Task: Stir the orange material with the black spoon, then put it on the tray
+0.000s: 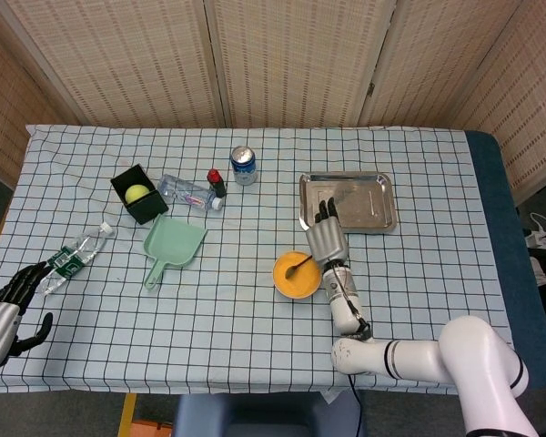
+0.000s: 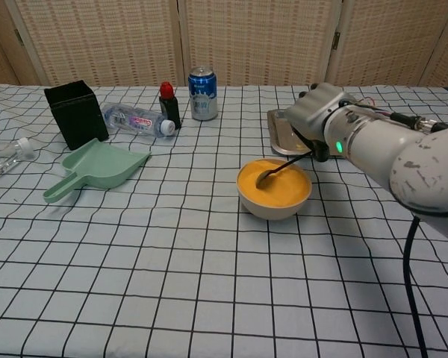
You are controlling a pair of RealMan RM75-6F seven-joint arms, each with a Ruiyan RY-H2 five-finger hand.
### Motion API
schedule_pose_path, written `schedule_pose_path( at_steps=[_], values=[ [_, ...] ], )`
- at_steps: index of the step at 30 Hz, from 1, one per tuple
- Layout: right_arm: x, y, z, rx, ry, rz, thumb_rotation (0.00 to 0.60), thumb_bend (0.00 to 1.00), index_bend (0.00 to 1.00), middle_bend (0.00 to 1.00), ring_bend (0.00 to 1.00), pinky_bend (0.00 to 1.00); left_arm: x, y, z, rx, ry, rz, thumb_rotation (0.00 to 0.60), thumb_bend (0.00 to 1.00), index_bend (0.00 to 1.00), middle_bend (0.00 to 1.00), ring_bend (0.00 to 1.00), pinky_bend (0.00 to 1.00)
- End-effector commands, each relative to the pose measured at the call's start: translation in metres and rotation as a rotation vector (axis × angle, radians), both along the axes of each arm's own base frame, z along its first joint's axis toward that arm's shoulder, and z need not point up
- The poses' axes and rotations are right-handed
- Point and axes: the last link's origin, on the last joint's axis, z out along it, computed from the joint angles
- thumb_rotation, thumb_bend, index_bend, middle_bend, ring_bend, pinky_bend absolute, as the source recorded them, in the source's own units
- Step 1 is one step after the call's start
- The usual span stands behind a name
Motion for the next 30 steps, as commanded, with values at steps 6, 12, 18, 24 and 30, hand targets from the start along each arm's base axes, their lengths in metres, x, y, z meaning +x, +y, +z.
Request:
schedule_pose_path(
  at_steps=[6, 12, 18, 24, 30],
  values=[
    [-0.009, 0.011, 0.028, 0.007, -0.024, 0.003, 0.600, 0.80, 1.00, 0.25, 0.00, 0.01, 0.001, -0.001, -0.002, 0.002, 0.010, -0.005, 0.600, 0.52, 0.00, 0.02, 0.00, 0.19],
    [-0.016, 0.021, 0.038, 0.046, -0.017, -0.017, 0.600, 0.80, 1.00, 0.25, 0.00, 0.01, 0.004, 0.000, -0.007, -0.012, 0.019, -0.011, 0.600, 0.52, 0.00, 0.02, 0.00, 0.19],
    [-0.017, 0.027, 0.034, 0.087, 0.008, -0.026, 0.600, 0.80, 1.00, 0.25, 0.00, 0.01, 0.005, 0.000, -0.007, -0.014, 0.016, -0.013, 0.600, 0.52, 0.00, 0.02, 0.00, 0.19],
    [-0.015, 0.030, 0.021, 0.111, 0.039, -0.023, 0.600, 0.80, 1.00, 0.25, 0.00, 0.01, 0.005, -0.001, -0.004, -0.008, 0.008, -0.017, 0.600, 0.52, 0.00, 0.02, 0.00, 0.19],
    [-0.013, 0.028, 0.009, 0.109, 0.061, -0.022, 0.600, 0.80, 1.00, 0.25, 0.00, 0.01, 0.004, -0.003, -0.002, -0.005, 0.003, -0.020, 0.600, 0.52, 0.00, 0.02, 0.00, 0.19]
  ],
)
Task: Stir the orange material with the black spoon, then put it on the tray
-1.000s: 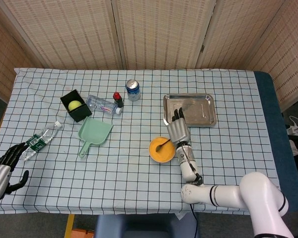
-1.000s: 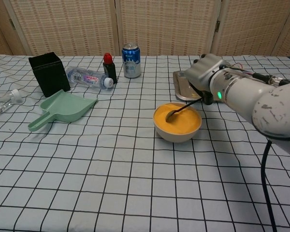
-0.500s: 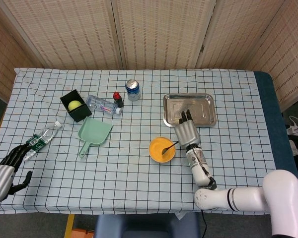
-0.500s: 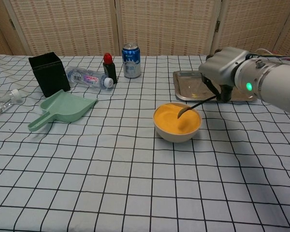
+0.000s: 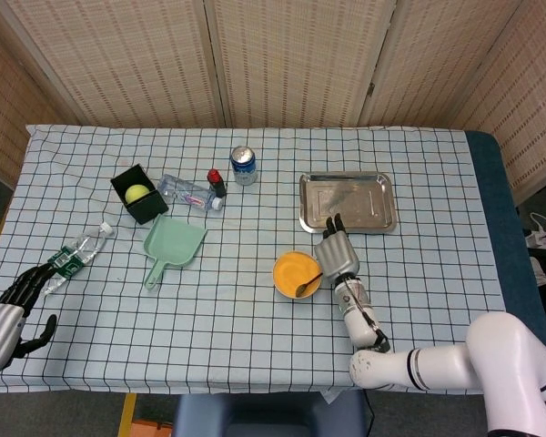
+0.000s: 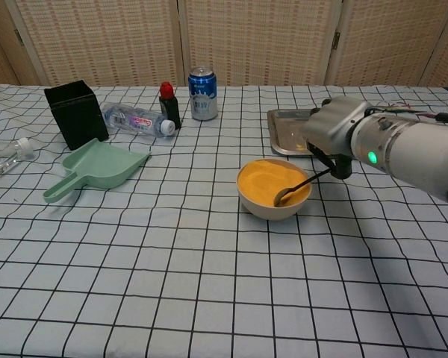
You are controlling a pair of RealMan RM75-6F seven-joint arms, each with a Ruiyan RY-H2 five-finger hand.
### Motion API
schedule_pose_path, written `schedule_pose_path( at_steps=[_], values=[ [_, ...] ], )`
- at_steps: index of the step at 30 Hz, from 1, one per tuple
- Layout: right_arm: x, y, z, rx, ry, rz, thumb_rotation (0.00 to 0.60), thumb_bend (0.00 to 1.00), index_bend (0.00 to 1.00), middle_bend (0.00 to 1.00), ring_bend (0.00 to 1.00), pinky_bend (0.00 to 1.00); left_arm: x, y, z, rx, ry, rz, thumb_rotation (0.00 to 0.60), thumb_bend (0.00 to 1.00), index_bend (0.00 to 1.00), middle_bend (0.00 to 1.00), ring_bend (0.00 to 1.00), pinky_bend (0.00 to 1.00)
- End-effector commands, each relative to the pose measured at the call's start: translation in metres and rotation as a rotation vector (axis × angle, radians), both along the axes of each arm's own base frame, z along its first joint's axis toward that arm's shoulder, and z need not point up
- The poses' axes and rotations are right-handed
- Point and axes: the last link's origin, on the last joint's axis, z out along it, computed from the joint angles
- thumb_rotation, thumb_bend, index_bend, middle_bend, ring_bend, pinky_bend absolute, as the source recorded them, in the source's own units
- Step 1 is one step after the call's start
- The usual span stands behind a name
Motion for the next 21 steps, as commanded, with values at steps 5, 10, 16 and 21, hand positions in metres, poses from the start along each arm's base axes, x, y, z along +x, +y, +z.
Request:
schedule_pose_path(
  at_steps=[5, 10, 16, 21],
  values=[
    [0.006, -0.009, -0.011, -0.046, 0.004, 0.012, 0.600, 0.80, 1.00, 0.25, 0.00, 0.01, -0.002, 0.000, 0.003, 0.004, -0.011, 0.002, 0.600, 0.52, 0.00, 0.02, 0.00, 0.19],
    [0.012, -0.013, -0.017, -0.078, 0.015, 0.018, 0.600, 0.80, 1.00, 0.25, 0.00, 0.01, -0.003, 0.001, 0.004, -0.016, -0.032, 0.004, 0.600, 0.52, 0.00, 0.02, 0.00, 0.19],
    [0.019, -0.018, -0.024, -0.118, 0.010, 0.013, 0.600, 0.80, 1.00, 0.25, 0.00, 0.01, -0.004, 0.002, 0.005, -0.014, -0.041, 0.005, 0.600, 0.52, 0.00, 0.02, 0.00, 0.19],
    [0.024, -0.023, -0.030, -0.146, 0.019, 0.004, 0.600, 0.80, 1.00, 0.25, 0.00, 0.01, -0.006, 0.002, 0.008, -0.011, -0.048, 0.007, 0.600, 0.52, 0.00, 0.02, 0.00, 0.19]
  ],
)
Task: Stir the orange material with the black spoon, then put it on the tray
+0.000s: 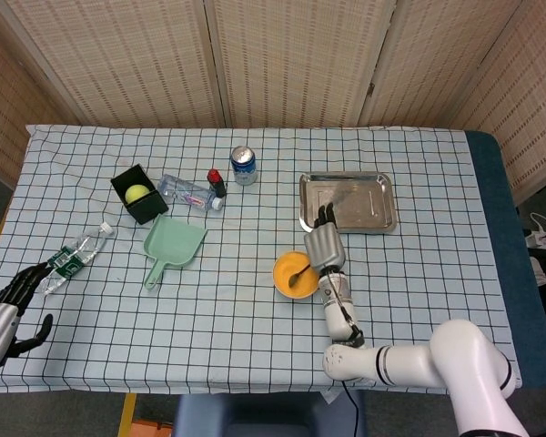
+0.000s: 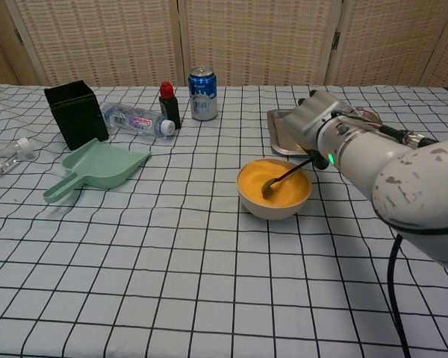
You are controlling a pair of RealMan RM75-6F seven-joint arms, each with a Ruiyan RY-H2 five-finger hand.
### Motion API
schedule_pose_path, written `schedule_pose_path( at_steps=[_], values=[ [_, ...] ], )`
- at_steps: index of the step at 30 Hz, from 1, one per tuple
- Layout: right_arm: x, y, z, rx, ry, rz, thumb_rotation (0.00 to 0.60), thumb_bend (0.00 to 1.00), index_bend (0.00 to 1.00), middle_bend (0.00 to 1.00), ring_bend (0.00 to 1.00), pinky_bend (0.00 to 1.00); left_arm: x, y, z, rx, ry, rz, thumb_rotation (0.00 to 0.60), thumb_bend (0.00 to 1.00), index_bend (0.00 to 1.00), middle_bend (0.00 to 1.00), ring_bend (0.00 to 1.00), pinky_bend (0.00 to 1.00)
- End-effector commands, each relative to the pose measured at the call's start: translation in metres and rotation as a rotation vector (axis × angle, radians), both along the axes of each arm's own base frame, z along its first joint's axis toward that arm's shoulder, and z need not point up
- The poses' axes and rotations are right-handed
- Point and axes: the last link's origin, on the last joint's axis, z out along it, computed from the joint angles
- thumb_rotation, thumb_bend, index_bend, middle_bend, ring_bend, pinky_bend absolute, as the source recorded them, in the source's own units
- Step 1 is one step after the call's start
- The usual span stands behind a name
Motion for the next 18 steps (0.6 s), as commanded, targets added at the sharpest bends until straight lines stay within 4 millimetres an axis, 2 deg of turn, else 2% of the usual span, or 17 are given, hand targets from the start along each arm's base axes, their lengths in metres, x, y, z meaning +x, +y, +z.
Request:
schedule_pose_path(
  at_steps=[1, 7, 11, 18],
  values=[
    [0.005, -0.003, -0.004, -0.018, 0.002, 0.000, 0.600, 0.80, 1.00, 0.25, 0.00, 0.01, -0.001, 0.000, 0.001, 0.003, 0.000, 0.001, 0.600, 0.52, 0.00, 0.02, 0.00, 0.19],
    [0.010, -0.004, -0.001, -0.033, -0.040, 0.016, 0.600, 0.80, 1.00, 0.25, 0.00, 0.01, -0.001, -0.001, 0.002, 0.008, 0.002, -0.002, 0.600, 0.52, 0.00, 0.02, 0.00, 0.19],
    [0.008, -0.001, 0.011, -0.042, -0.085, 0.029, 0.600, 0.80, 1.00, 0.25, 0.00, 0.01, 0.000, -0.002, 0.002, 0.013, 0.008, -0.005, 0.600, 0.52, 0.00, 0.02, 0.00, 0.19],
    [-0.009, 0.006, 0.037, -0.052, -0.129, 0.023, 0.600, 0.80, 1.00, 0.25, 0.00, 0.01, 0.002, -0.002, -0.001, 0.012, 0.023, -0.006, 0.600, 0.52, 0.00, 0.02, 0.00, 0.19]
  ],
)
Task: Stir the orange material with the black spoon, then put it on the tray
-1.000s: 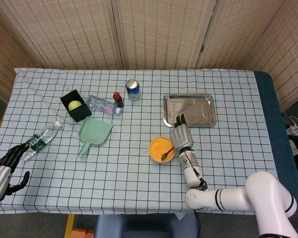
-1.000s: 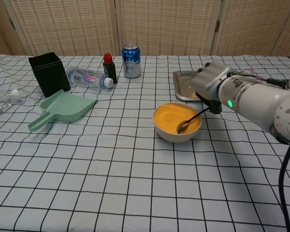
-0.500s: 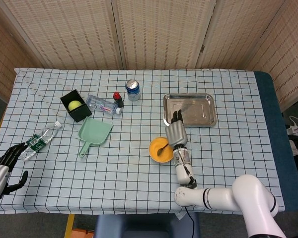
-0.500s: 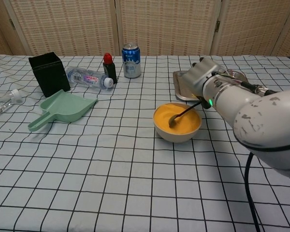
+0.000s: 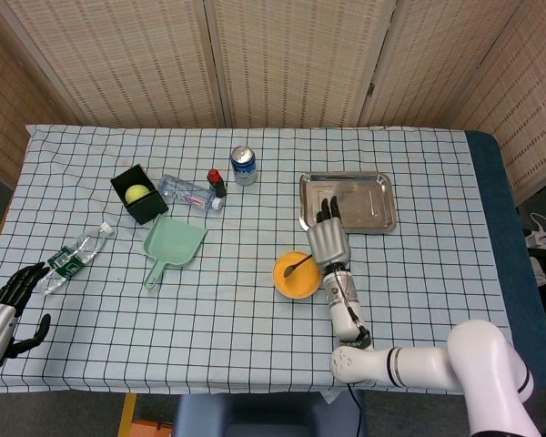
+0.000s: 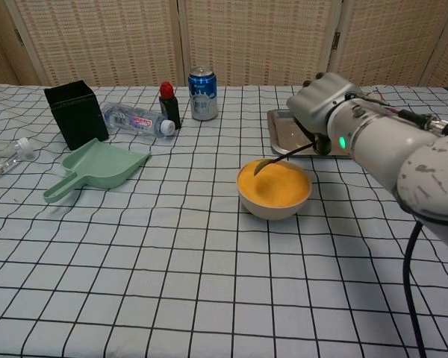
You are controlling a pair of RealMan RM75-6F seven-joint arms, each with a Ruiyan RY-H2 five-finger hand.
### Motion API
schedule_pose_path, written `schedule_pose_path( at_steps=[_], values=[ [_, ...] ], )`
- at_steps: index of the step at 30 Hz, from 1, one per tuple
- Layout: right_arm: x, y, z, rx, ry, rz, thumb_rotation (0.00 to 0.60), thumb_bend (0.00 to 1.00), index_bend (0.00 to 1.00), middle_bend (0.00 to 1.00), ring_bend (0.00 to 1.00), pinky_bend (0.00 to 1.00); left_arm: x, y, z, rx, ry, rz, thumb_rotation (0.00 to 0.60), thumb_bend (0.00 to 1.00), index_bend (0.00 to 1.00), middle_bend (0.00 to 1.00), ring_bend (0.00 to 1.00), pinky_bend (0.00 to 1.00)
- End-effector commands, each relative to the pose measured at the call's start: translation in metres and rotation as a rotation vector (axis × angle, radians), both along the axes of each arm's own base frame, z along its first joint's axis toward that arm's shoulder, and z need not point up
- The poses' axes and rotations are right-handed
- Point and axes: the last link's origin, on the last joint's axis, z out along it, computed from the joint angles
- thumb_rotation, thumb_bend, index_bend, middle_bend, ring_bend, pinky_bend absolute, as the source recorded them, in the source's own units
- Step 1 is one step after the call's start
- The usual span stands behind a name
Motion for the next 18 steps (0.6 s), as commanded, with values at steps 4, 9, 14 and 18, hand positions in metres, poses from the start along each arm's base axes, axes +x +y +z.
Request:
schedule_pose_path(
  at_steps=[4, 9, 14, 18],
  values=[
    [-0.021, 0.005, 0.018, -0.015, -0.030, 0.003, 0.600, 0.80, 1.00, 0.25, 0.00, 0.01, 0.003, 0.001, -0.005, -0.007, 0.012, -0.004, 0.600, 0.52, 0.00, 0.02, 0.00, 0.19],
    [-0.026, 0.001, 0.013, -0.008, -0.023, -0.003, 0.600, 0.80, 1.00, 0.25, 0.00, 0.01, 0.005, 0.001, -0.008, -0.013, 0.018, -0.007, 0.600, 0.52, 0.00, 0.02, 0.00, 0.19],
    [-0.021, -0.008, -0.002, 0.001, -0.008, -0.013, 0.600, 0.80, 1.00, 0.25, 0.00, 0.01, 0.003, 0.003, -0.006, -0.011, 0.017, -0.004, 0.600, 0.52, 0.00, 0.02, 0.00, 0.19],
    [-0.015, -0.014, -0.015, 0.004, -0.001, -0.014, 0.600, 0.80, 1.00, 0.25, 0.00, 0.01, 0.001, 0.005, -0.005, -0.011, 0.010, 0.004, 0.600, 0.52, 0.00, 0.02, 0.00, 0.19]
  ],
)
